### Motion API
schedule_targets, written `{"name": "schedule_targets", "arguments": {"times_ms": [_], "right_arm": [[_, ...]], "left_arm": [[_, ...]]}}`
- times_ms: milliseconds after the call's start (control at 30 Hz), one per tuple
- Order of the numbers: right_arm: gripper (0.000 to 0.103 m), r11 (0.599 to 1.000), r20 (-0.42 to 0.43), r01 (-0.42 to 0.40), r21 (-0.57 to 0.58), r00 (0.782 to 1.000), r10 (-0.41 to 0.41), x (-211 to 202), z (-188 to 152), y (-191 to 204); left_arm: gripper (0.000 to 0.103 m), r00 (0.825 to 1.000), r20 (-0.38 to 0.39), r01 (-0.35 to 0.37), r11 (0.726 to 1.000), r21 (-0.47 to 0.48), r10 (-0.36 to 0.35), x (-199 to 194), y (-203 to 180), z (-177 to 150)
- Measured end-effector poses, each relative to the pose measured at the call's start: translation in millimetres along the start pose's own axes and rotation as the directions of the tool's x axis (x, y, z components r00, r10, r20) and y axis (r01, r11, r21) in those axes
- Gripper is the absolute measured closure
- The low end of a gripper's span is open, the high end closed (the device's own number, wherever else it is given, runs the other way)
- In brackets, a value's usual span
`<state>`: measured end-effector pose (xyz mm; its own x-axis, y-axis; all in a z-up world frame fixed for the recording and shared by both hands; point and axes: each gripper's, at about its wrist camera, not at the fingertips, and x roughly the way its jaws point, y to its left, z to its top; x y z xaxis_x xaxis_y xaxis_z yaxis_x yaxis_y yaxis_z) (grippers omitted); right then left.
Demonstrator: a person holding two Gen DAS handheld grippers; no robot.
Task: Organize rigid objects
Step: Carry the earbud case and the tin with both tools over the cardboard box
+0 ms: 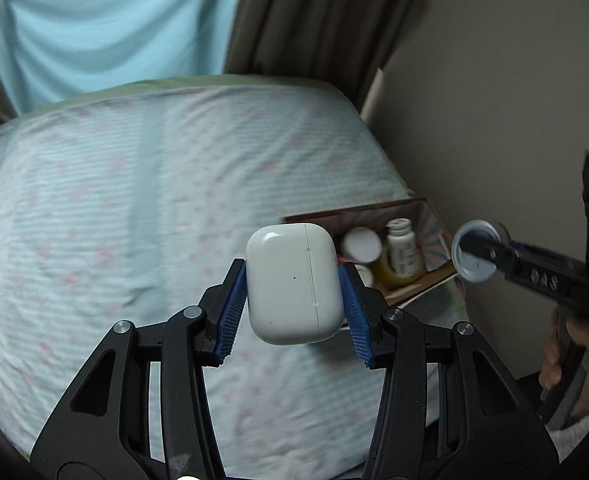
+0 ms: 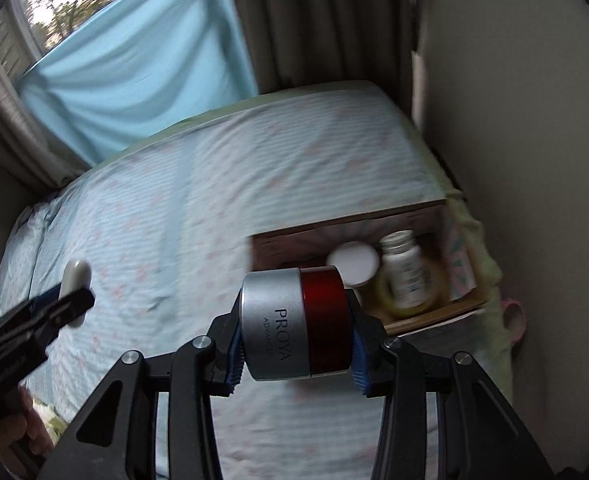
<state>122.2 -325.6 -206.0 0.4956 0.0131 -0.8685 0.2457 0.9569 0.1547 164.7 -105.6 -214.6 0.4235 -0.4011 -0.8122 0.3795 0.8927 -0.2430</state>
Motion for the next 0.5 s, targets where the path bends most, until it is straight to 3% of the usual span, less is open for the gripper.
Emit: {"name": "schedule_targets", "arguments": {"times_ms": [233, 500], "right_arm": [[0.064, 0.996, -0.037, 0.080, 0.030, 0.996, -0.079, 46.3, 33.7, -79.1], [0.064, 0.996, -0.105, 0.079, 0.050, 0.992, -0.074, 111.1, 52.4, -138.4]], "left_arm": [[0.060, 0.996, -0.085, 0.012, 0.999, 0.052, -0.007, 69.9, -75.2, 13.5], [0.060, 0.979, -0.200, 0.046, 0.995, 0.094, -0.027, 160.2, -123.7, 12.5]]}}
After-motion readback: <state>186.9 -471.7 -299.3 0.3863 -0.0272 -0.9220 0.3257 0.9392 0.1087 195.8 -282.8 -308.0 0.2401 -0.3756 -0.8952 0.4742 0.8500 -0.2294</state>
